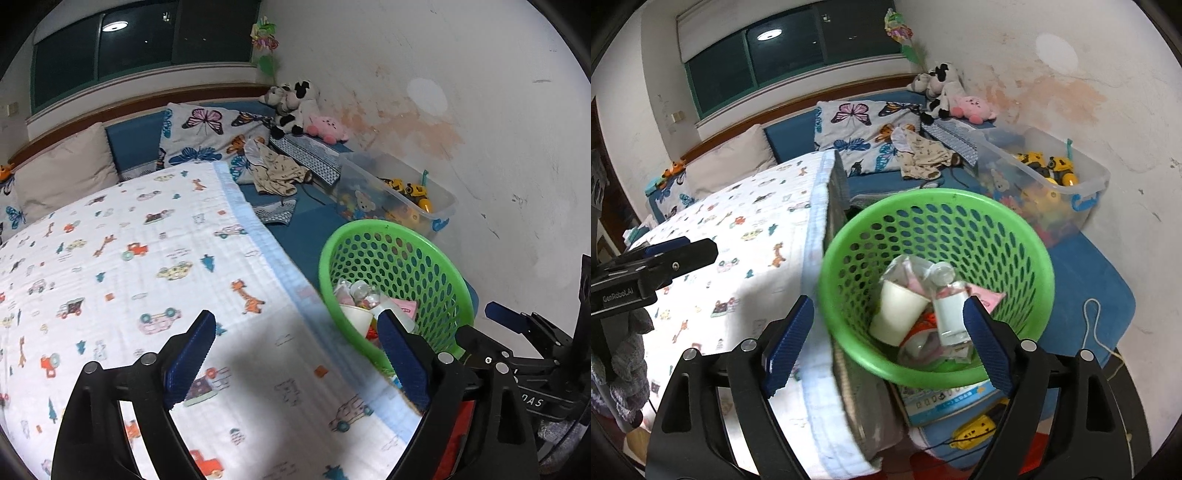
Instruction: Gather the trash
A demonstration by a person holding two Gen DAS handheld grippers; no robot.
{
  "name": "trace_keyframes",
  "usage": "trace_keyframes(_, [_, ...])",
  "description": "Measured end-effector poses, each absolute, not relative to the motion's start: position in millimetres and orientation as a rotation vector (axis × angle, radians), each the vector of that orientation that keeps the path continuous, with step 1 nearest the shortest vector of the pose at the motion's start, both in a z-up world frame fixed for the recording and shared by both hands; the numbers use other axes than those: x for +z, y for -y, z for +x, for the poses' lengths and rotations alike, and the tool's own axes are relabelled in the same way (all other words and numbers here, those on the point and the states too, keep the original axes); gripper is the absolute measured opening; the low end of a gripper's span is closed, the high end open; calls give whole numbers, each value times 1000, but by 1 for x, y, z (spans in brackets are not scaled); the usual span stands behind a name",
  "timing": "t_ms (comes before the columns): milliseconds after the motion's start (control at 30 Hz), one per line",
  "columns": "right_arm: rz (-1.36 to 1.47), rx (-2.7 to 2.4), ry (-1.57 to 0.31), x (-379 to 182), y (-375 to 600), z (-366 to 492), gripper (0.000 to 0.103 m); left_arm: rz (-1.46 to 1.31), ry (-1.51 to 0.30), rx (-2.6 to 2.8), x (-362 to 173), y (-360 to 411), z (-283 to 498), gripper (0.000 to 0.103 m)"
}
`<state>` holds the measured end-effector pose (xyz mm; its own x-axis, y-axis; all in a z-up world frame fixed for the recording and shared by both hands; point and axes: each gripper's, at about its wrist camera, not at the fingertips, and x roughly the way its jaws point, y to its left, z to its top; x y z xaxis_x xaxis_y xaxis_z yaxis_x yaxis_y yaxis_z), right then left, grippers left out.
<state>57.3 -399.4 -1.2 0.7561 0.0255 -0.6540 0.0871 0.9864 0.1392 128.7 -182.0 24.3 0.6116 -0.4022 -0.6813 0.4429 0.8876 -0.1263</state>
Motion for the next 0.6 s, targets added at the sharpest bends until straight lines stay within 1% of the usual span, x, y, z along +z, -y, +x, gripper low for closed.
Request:
trace_keyframes(167, [158,-24,-719,1,386,52,87,52,-758,-456,26,166,120,86])
trace_keyframes(600, [109,5,-701,4,343,30,90,20,-733,-323,28,112,88,87])
